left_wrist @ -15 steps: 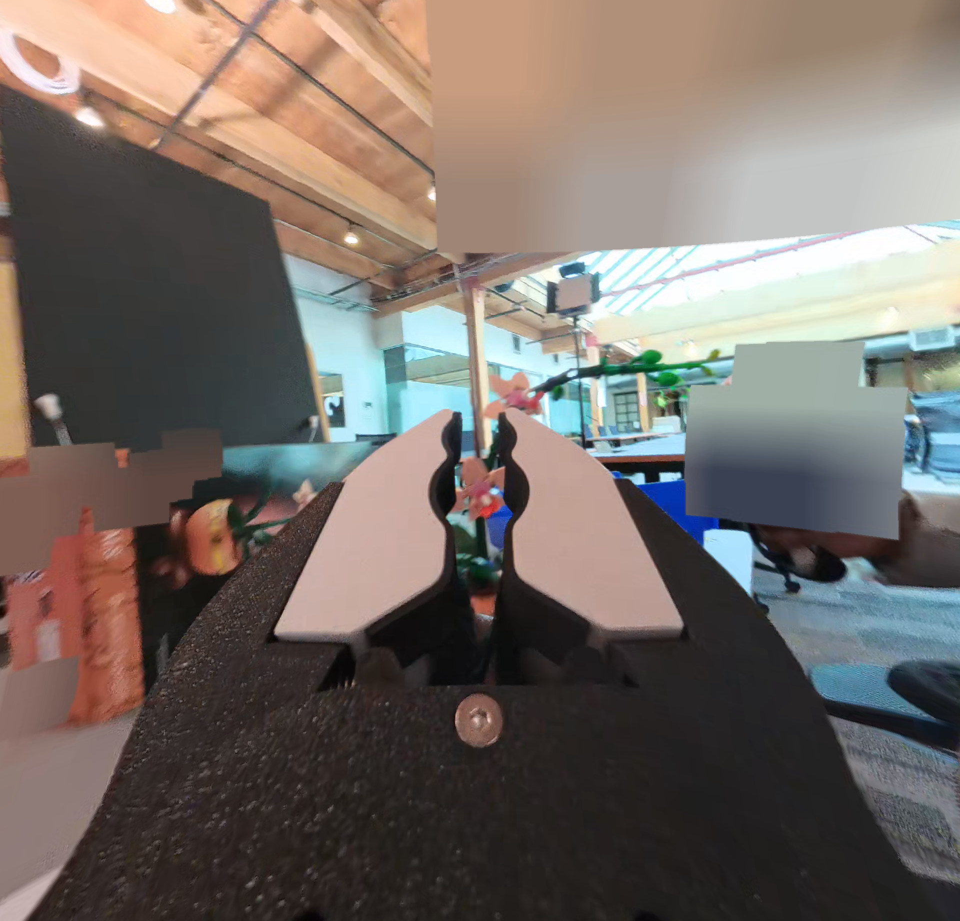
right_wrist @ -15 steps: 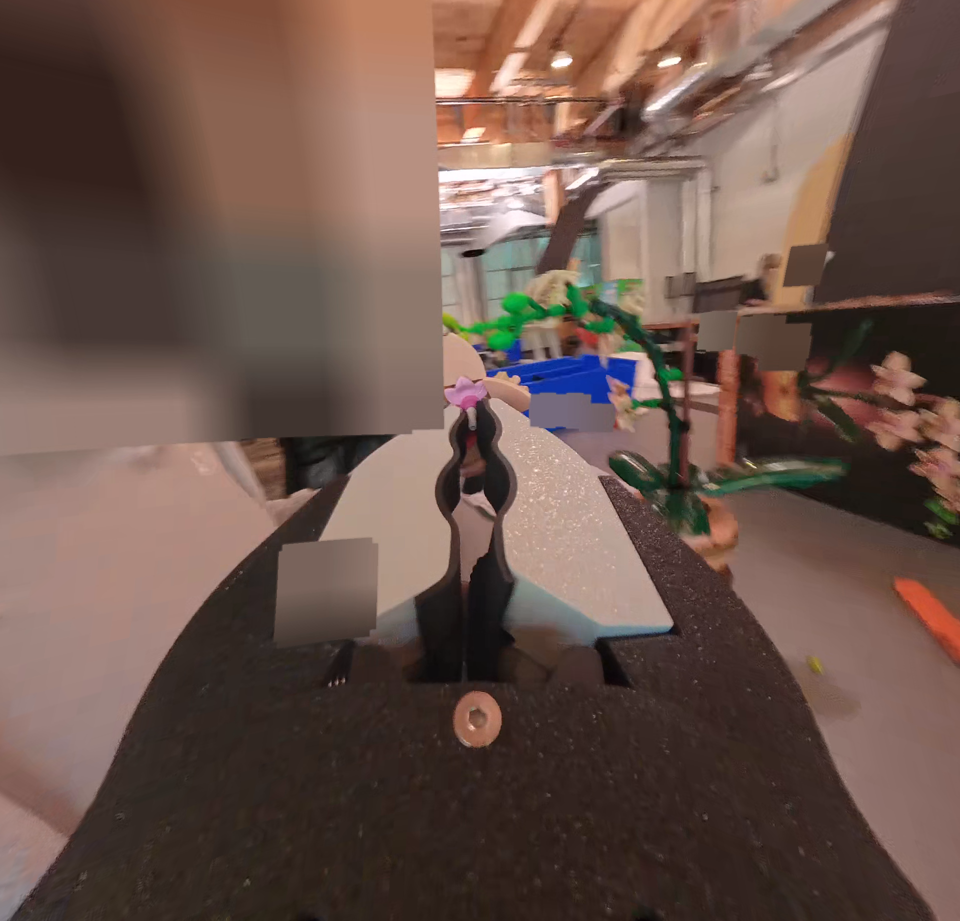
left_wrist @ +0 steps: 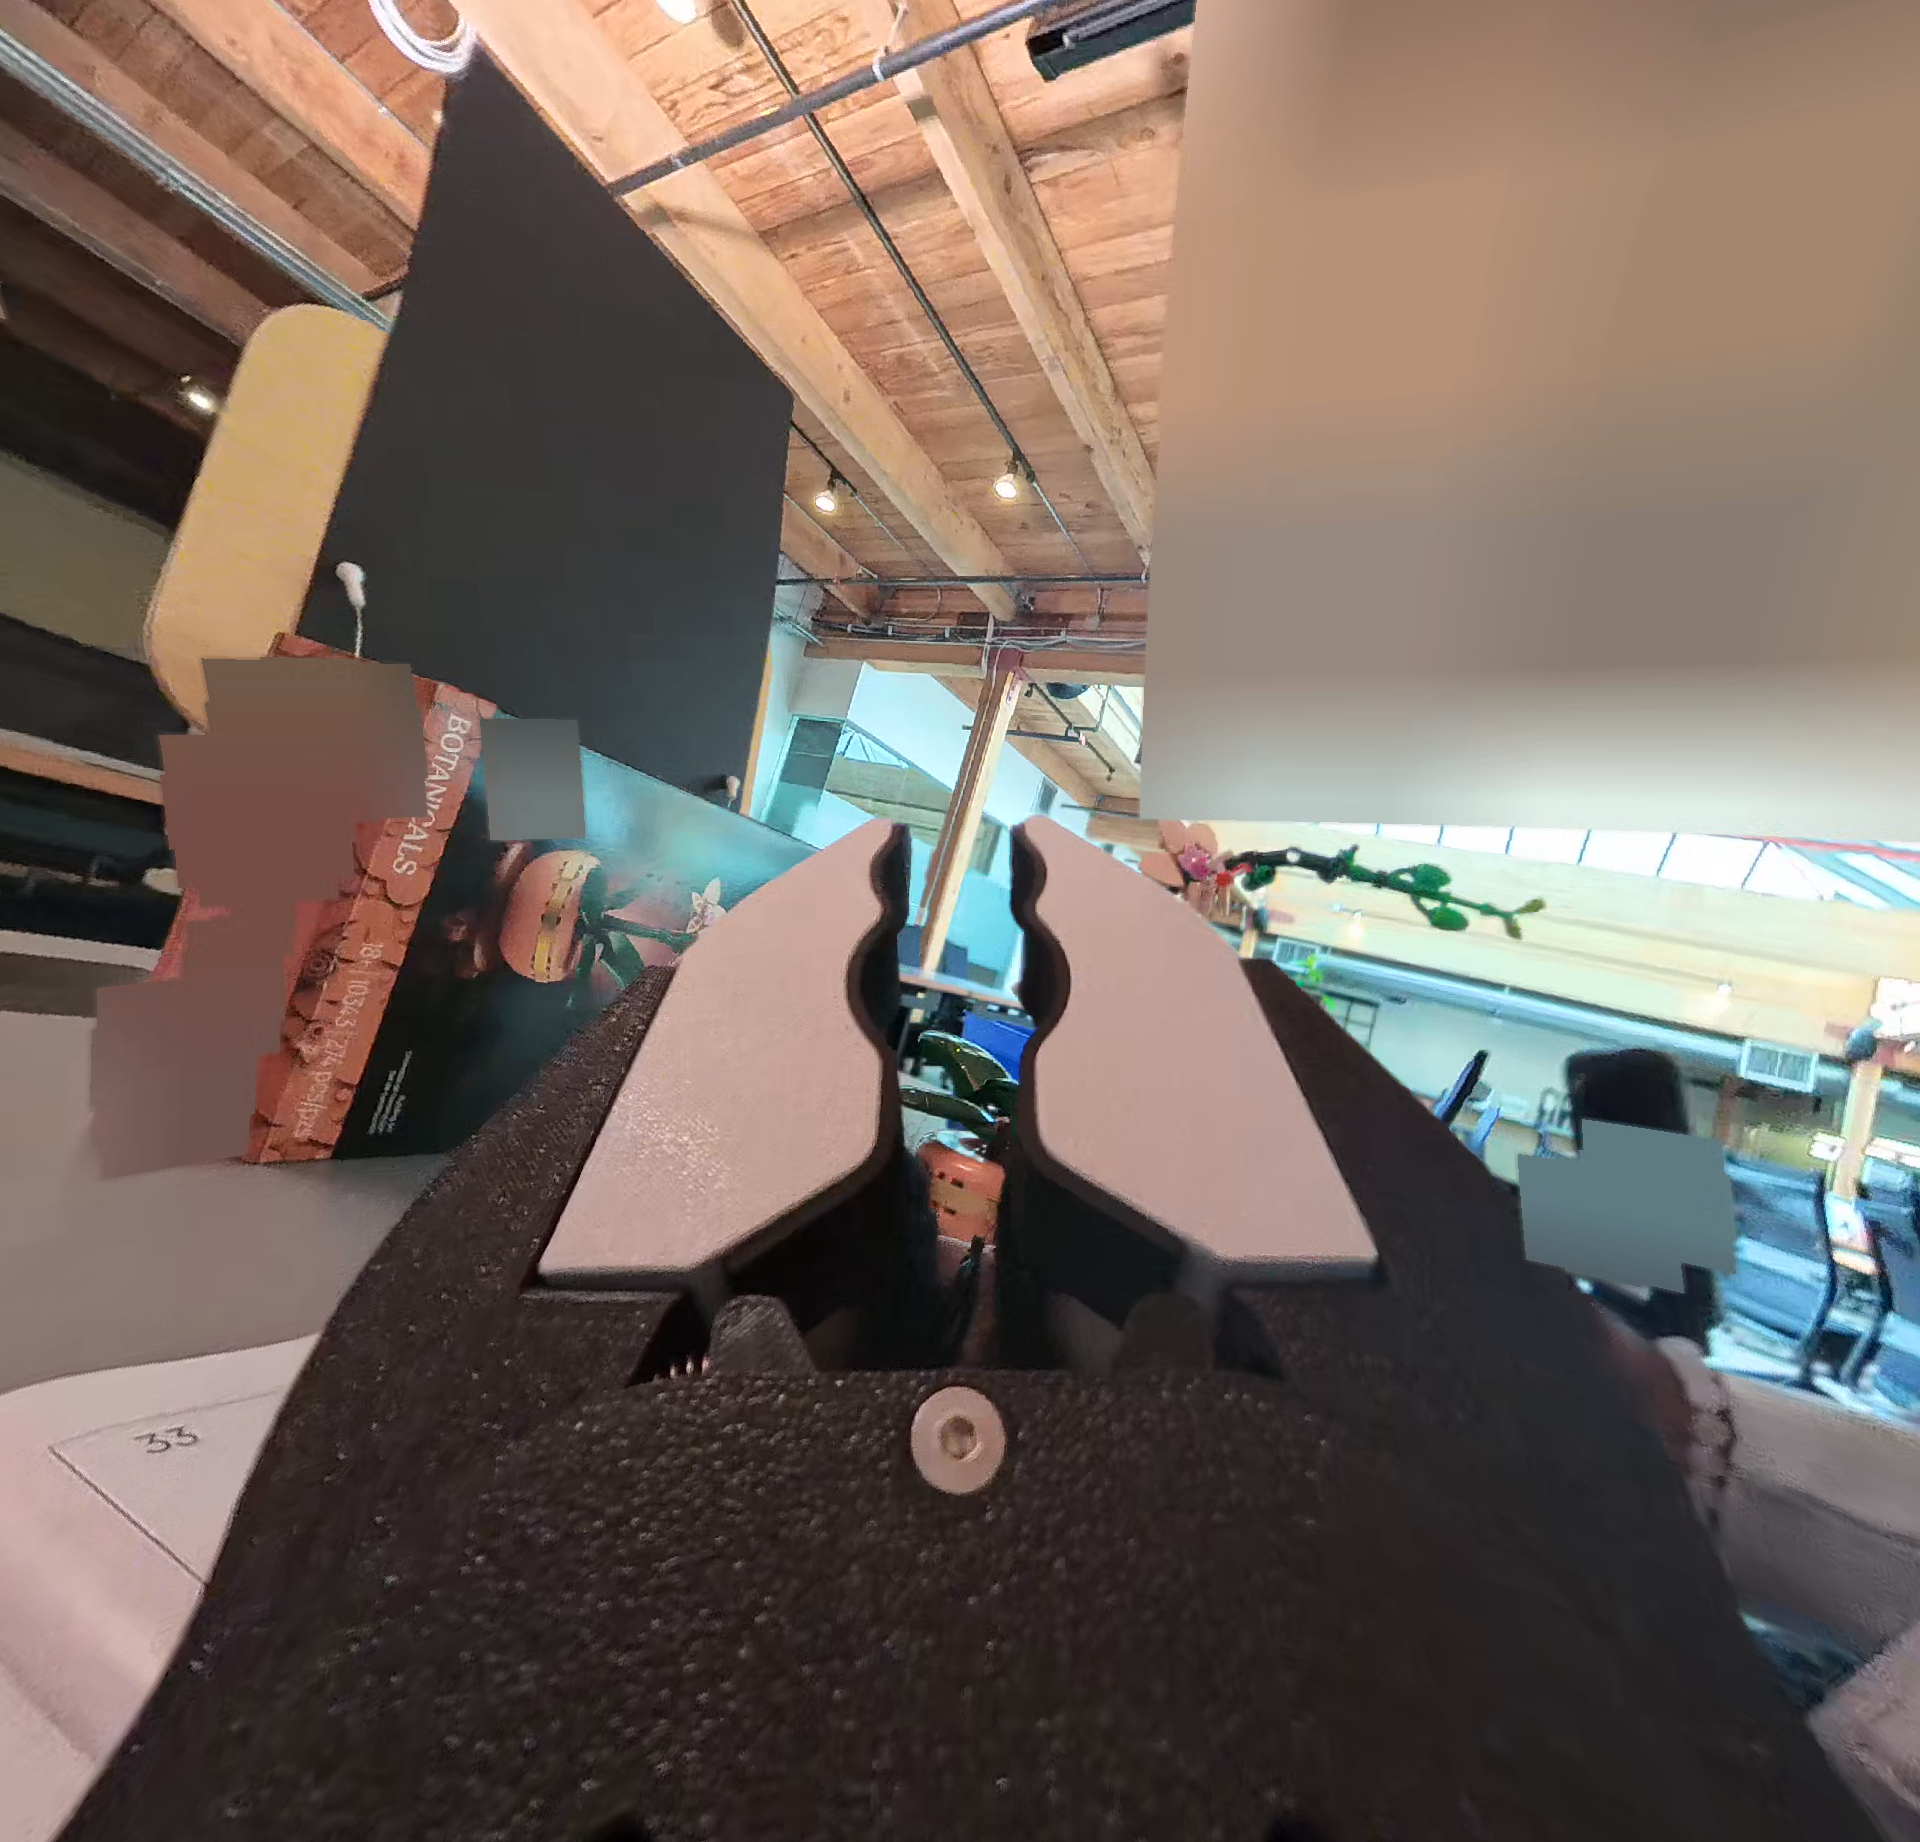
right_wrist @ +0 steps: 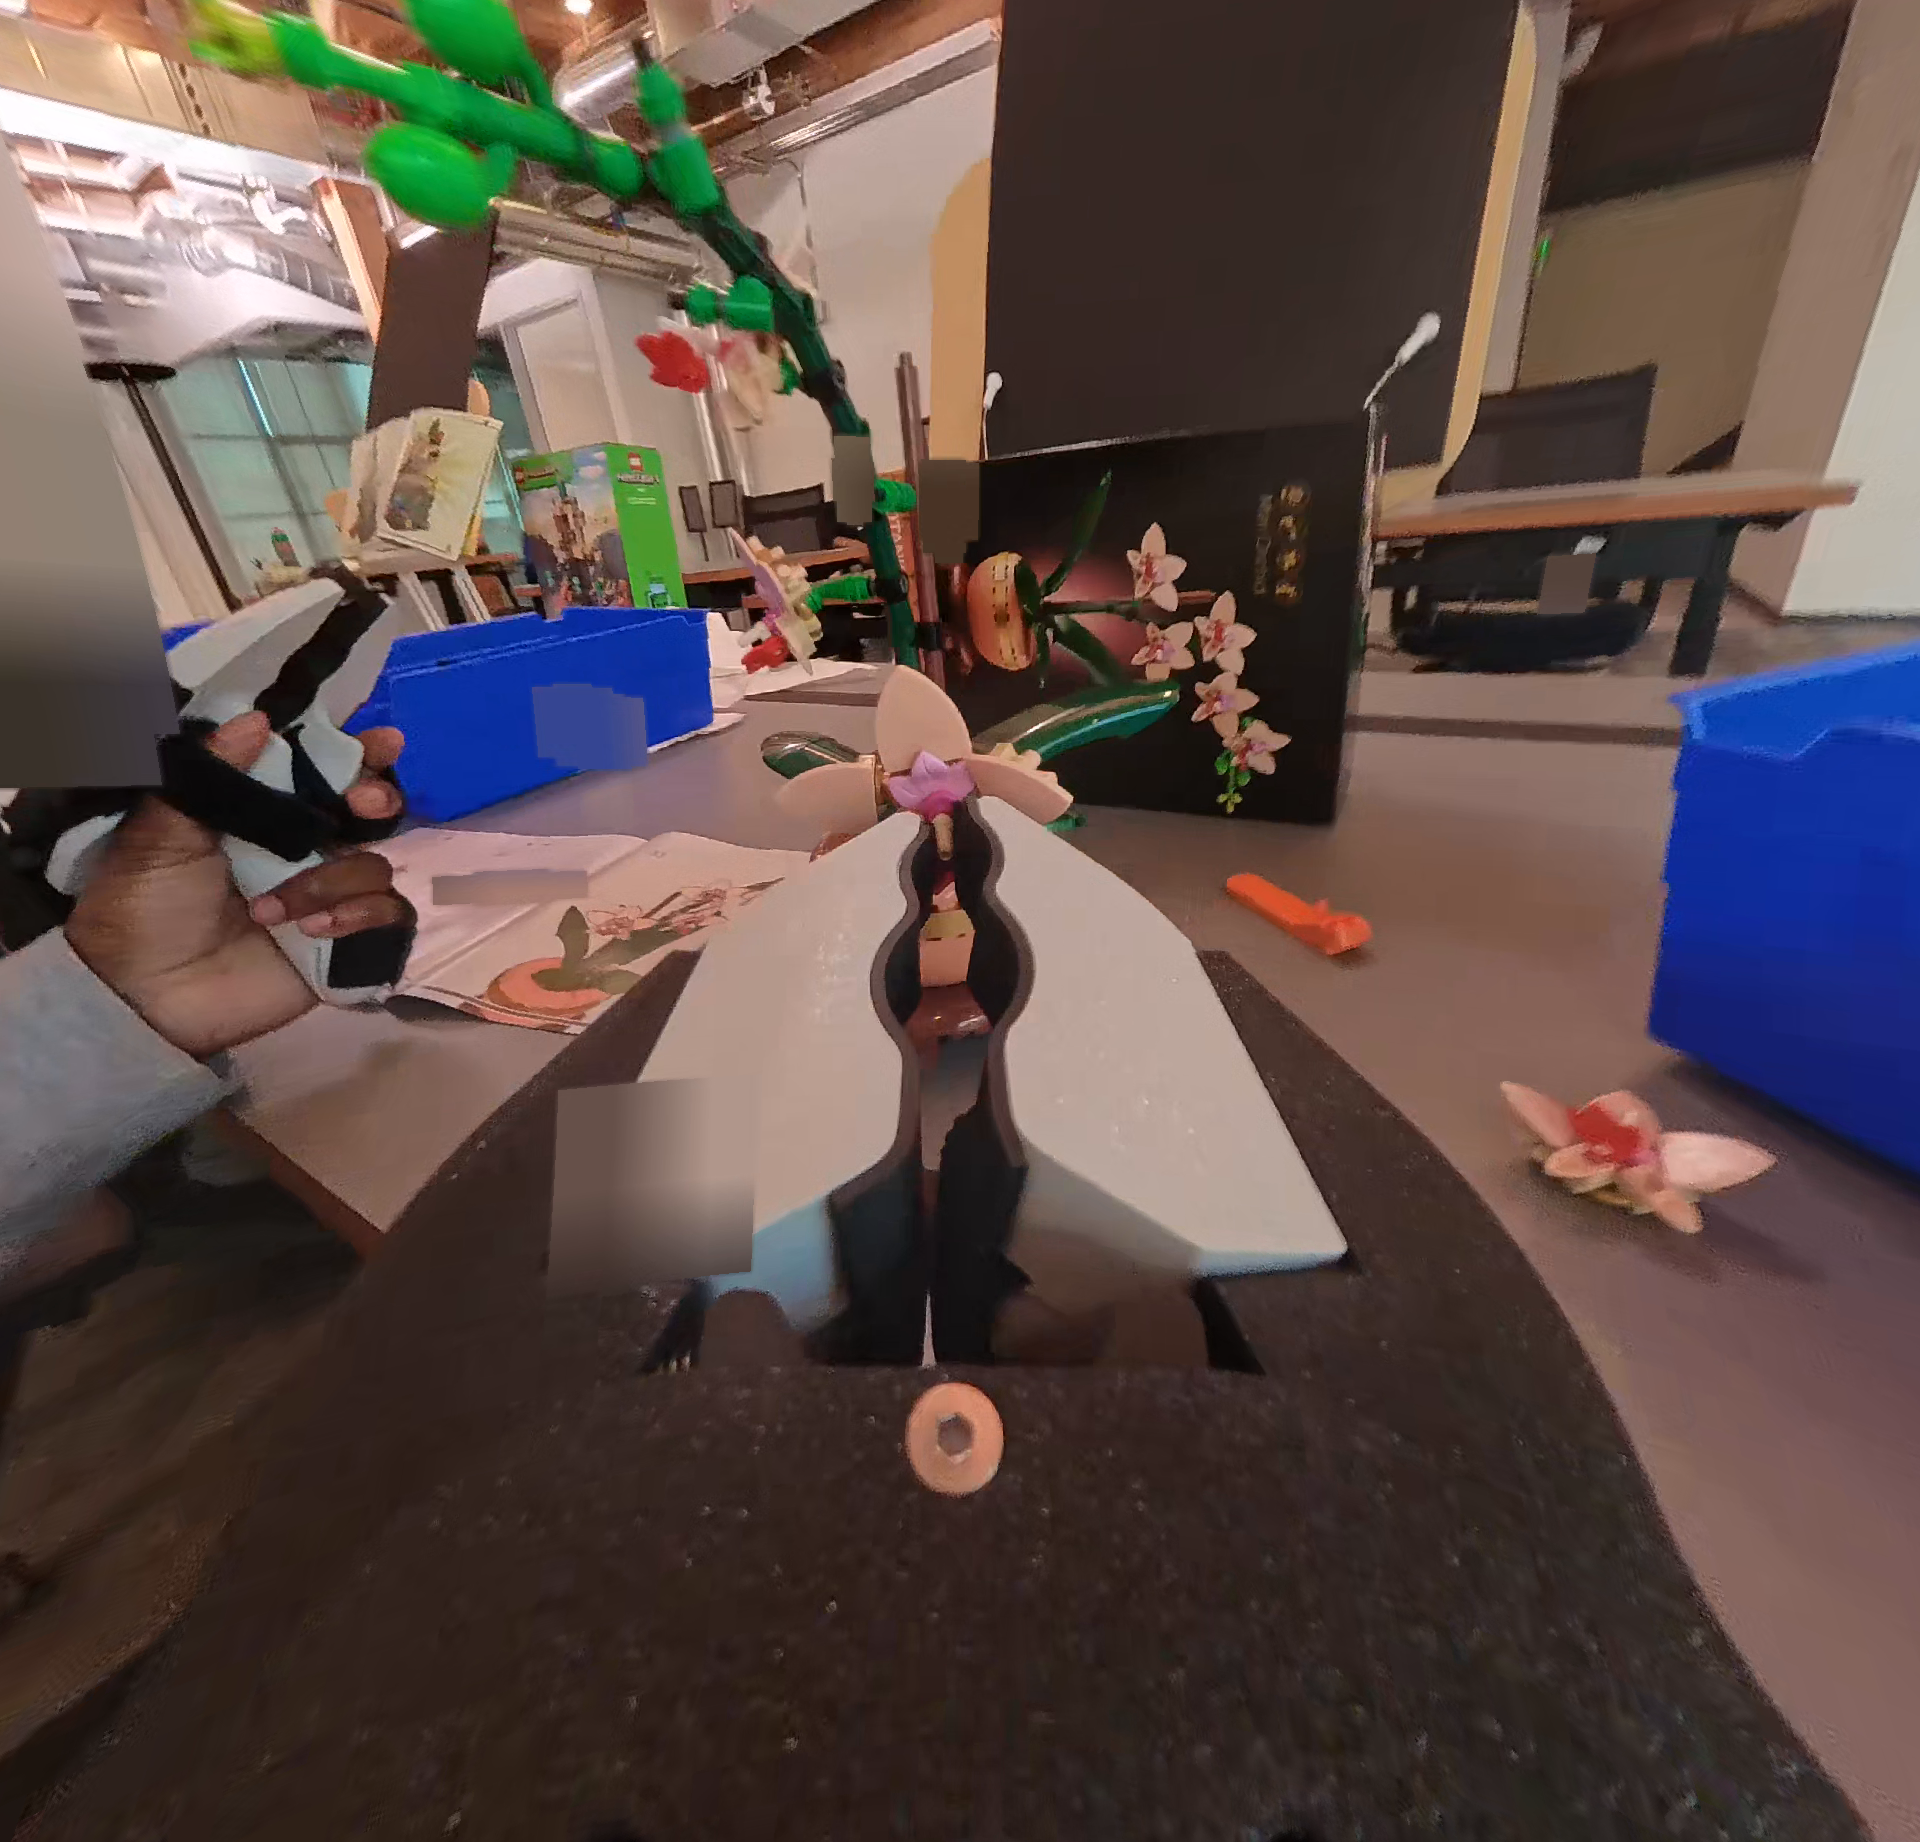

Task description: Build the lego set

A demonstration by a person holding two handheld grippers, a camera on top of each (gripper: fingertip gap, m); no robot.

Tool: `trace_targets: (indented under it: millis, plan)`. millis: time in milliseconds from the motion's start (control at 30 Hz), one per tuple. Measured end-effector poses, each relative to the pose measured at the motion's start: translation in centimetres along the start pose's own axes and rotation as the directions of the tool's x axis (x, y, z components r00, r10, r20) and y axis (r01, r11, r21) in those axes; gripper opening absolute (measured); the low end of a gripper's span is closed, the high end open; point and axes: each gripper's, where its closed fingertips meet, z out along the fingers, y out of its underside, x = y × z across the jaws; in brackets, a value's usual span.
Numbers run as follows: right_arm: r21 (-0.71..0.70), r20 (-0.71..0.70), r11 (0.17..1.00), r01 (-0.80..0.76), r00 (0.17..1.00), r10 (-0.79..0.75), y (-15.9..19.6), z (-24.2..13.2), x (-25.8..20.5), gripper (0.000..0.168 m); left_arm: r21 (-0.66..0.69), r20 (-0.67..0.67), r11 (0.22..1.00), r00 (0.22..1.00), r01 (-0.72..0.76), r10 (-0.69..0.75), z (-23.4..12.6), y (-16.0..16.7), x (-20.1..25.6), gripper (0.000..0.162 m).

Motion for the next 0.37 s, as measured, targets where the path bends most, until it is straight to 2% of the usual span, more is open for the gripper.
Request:
trace_targets:
  millis: [100,200,367]
  plan:
    - [-0.028,0.053,0.992,-0.120,0.991,0.121,1.4,0.7,0.1,0.003,-0.022,-0.003,0.999,0.999,0.040,-0.040,-0.3,0.1,-0.4,0.019]
    - [0.010,0.061,0.974,-0.226,0.973,0.225,1.7,0.9,0.9,0.003,-0.054,0.012,0.997,0.999,0.052,-0.052,-0.6,0.6,-1.2,0.019]
    - [-0.004,0.129,0.963,-0.269,0.955,0.267,1.6,1.1,0.7,0.004,-0.067,-0.029,0.994,0.995,0.088,-0.090,-1.0,0.8,-1.4,0.021]
